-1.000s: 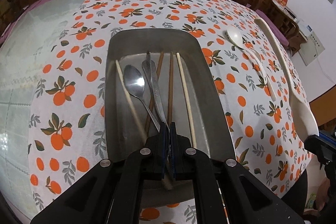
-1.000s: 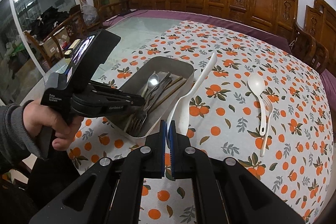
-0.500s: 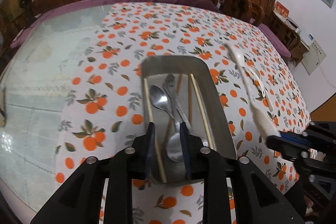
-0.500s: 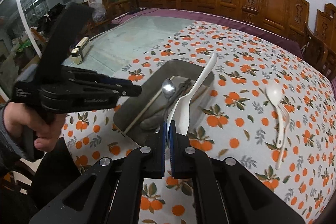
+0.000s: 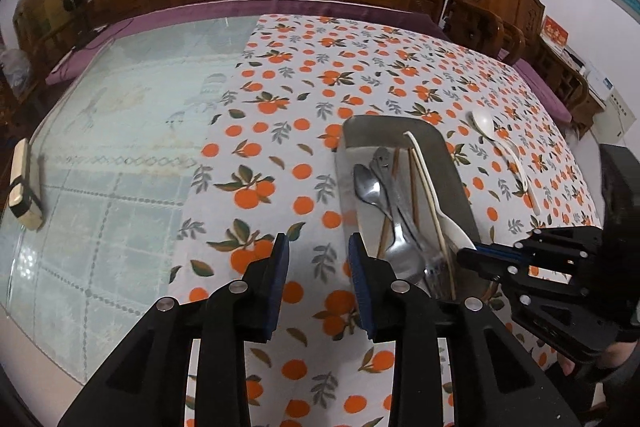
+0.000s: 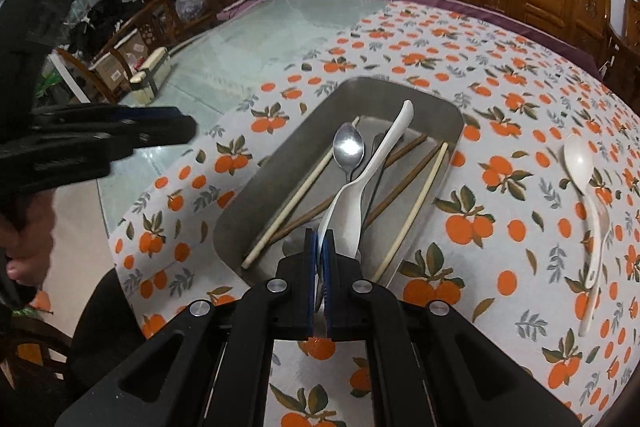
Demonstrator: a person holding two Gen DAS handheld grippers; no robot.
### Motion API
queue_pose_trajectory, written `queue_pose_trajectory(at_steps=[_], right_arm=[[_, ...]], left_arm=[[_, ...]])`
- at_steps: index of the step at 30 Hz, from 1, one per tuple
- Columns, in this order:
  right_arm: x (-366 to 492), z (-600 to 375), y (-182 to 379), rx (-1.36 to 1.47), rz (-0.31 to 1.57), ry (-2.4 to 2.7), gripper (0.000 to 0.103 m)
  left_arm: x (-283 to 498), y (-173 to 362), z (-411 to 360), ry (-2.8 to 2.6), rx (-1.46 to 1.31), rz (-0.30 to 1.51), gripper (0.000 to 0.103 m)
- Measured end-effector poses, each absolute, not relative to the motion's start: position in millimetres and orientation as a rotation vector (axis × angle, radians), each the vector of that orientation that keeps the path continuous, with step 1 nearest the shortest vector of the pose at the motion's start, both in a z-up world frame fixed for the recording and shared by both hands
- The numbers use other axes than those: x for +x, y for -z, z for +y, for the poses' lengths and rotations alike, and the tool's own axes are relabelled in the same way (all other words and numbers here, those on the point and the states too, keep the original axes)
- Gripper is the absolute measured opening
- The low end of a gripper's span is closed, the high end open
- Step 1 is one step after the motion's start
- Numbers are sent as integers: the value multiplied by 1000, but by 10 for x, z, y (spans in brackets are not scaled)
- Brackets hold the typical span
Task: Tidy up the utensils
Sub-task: 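Open the left tool over the tray while the right tool lowers the white spoon in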
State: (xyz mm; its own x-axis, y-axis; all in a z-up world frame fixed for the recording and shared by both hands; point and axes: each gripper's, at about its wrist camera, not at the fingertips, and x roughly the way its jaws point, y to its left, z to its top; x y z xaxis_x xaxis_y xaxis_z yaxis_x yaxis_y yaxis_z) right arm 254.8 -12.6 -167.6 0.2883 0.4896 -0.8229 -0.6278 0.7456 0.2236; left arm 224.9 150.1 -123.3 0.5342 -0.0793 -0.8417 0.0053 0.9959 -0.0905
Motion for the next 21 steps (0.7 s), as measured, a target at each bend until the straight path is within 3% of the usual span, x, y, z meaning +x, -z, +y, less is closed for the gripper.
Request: queue_pose_trajectory(at_steps=[14, 16, 18, 21], right_arm=[[2717, -152, 1838, -132, 1077, -721, 6], [2708, -149, 1813, -139, 1068, -724, 6], [2688, -158, 1777, -150, 1056, -723, 6], [2618, -212, 1679, -151, 1025, -728, 18]], left_arm=[[2206, 1221, 1482, 52, -73, 1010, 29], [2203, 1206, 1457, 53, -70, 1009, 32], [2199, 1184, 1419, 57, -65, 1006, 41], [2200, 1162, 1365, 62, -58, 1001, 44]])
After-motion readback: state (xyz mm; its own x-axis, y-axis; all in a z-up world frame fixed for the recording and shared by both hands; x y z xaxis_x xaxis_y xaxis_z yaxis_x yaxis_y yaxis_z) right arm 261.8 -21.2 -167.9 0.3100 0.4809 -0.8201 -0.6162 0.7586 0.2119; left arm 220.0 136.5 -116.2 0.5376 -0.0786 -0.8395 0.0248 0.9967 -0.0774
